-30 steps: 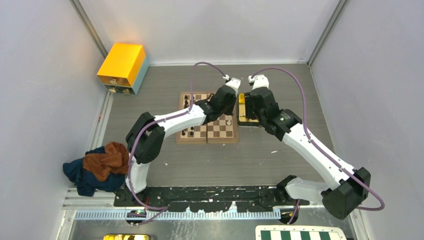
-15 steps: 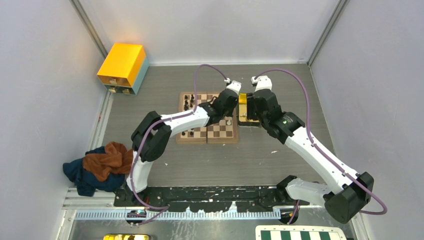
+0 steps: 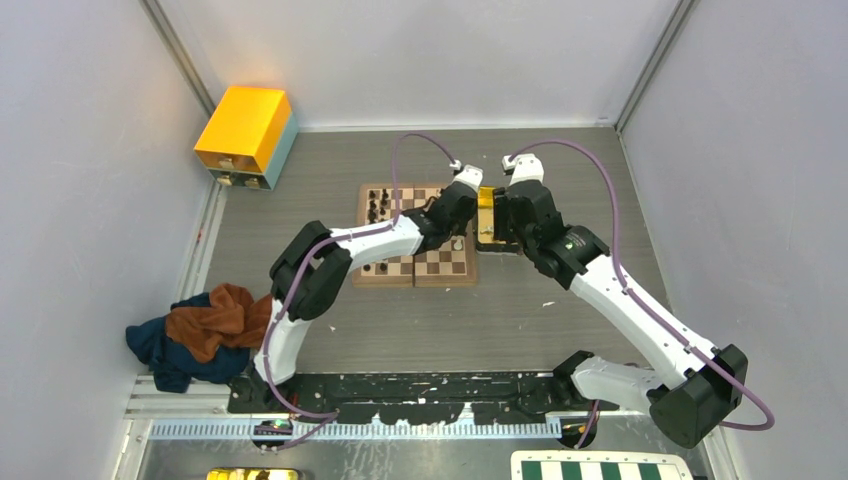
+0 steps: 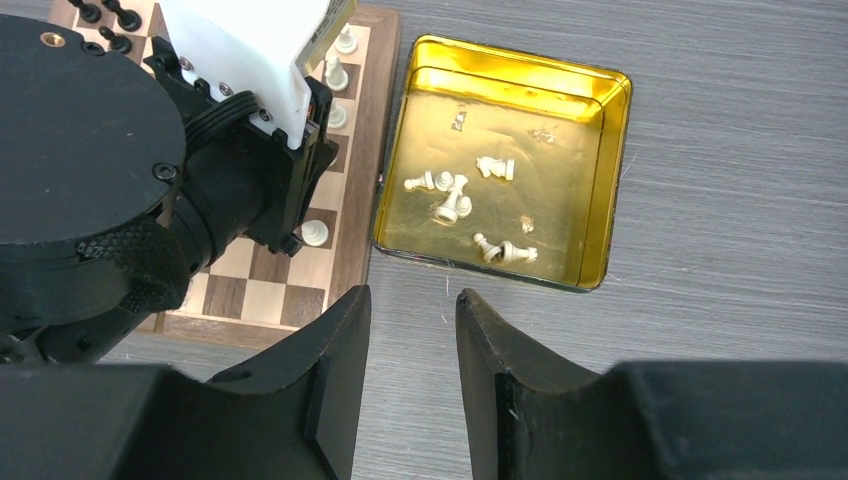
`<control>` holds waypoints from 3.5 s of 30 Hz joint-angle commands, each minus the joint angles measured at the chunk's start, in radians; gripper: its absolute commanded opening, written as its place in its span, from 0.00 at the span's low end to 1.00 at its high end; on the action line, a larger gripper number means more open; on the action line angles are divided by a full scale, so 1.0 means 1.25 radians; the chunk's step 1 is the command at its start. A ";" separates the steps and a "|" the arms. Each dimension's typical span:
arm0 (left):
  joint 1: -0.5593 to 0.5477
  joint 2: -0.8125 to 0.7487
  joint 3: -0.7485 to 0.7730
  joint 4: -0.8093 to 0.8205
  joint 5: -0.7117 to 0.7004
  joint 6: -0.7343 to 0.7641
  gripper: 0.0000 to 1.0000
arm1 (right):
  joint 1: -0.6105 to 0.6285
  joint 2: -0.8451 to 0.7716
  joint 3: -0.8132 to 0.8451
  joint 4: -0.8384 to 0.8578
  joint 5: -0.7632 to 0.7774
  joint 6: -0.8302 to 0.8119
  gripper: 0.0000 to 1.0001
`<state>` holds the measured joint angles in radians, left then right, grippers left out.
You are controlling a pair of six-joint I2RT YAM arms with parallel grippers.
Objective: Set up the chess pieces on the board
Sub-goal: Place the chess piece on the chessboard.
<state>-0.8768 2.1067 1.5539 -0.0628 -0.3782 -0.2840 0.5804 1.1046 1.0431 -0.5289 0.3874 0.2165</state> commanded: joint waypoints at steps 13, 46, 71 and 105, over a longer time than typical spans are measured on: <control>0.002 0.022 0.063 0.047 -0.035 -0.023 0.04 | -0.001 -0.023 -0.007 0.048 0.005 0.006 0.44; 0.002 0.016 0.071 -0.032 -0.055 -0.066 0.08 | -0.002 -0.011 -0.013 0.056 0.013 0.007 0.44; 0.002 0.029 0.083 -0.052 -0.042 -0.078 0.19 | -0.002 -0.021 -0.024 0.059 0.013 0.008 0.45; 0.001 0.011 0.051 -0.051 -0.045 -0.087 0.31 | -0.002 -0.021 -0.037 0.066 0.009 0.015 0.46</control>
<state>-0.8768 2.1410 1.6176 -0.1440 -0.4217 -0.3855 0.5804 1.1038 0.9886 -0.4999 0.3870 0.2180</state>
